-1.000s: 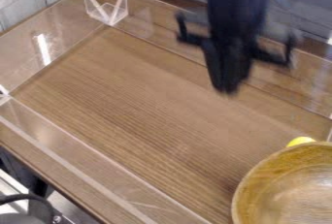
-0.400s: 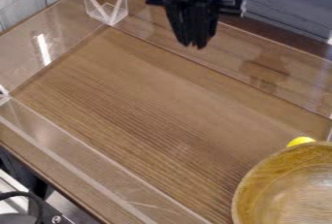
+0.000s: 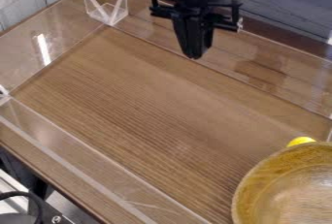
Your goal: Put the lemon in the brown bowl
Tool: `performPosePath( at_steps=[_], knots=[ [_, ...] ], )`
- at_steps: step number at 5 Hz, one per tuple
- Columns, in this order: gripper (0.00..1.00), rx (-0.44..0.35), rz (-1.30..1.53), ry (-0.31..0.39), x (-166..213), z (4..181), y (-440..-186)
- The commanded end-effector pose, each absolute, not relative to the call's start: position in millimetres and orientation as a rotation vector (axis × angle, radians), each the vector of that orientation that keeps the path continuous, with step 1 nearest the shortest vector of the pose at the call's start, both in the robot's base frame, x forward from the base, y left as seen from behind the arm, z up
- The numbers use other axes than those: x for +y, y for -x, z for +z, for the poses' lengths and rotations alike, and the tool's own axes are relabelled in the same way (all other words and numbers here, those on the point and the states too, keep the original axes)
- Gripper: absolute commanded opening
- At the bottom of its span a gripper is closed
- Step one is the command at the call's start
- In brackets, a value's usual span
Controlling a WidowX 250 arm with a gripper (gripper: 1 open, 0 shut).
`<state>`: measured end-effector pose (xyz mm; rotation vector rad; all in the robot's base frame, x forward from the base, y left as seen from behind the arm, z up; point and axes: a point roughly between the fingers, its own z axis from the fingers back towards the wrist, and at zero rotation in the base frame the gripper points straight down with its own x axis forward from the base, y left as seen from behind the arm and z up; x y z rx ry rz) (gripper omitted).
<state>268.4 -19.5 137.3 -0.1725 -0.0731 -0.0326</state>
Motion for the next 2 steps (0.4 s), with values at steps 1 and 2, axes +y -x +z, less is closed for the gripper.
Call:
performPosePath(
  at_steps=[1, 2],
  knots=[
    [0.0, -0.111, -0.058, 0.168, -16.0, 139.7, -278.6],
    [0.0, -0.109, -0.08, 0.171, -16.7, 131.8, -282.4]
  ],
)
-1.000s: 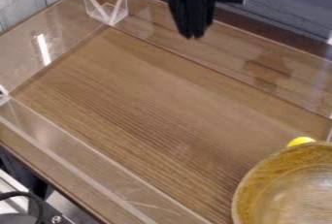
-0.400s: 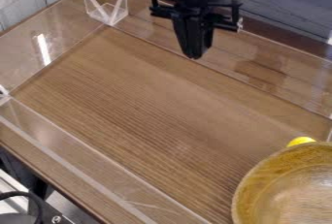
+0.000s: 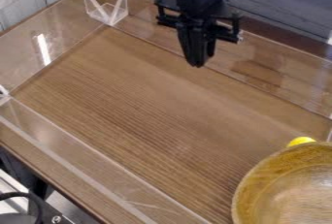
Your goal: Put the lemon in the brown bowl
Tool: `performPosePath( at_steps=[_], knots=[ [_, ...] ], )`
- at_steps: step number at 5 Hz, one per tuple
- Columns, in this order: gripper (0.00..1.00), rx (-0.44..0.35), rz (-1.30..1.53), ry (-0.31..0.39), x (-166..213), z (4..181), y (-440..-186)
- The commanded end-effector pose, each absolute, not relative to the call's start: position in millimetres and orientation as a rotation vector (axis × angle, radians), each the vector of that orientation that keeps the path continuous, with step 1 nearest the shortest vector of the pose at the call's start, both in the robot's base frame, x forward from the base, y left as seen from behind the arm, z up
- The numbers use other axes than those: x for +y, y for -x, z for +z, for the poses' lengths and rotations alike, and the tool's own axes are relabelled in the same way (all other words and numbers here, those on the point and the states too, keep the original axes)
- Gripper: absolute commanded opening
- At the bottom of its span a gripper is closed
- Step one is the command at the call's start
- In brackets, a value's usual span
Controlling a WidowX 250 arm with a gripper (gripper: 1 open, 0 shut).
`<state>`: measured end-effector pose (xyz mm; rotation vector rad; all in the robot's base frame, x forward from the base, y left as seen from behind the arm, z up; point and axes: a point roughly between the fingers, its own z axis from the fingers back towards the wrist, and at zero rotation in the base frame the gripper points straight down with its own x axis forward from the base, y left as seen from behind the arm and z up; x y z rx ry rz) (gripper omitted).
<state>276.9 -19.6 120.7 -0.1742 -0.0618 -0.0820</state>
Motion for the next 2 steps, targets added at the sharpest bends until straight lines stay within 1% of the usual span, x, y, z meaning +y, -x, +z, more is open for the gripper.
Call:
performPosePath(
  at_steps=[1, 2],
  knots=[
    [0.0, -0.102, -0.105, 0.173, -16.8, 123.9, -284.2],
    [0.0, -0.096, -0.125, 0.173, -16.0, 116.6, -285.1]
  ],
)
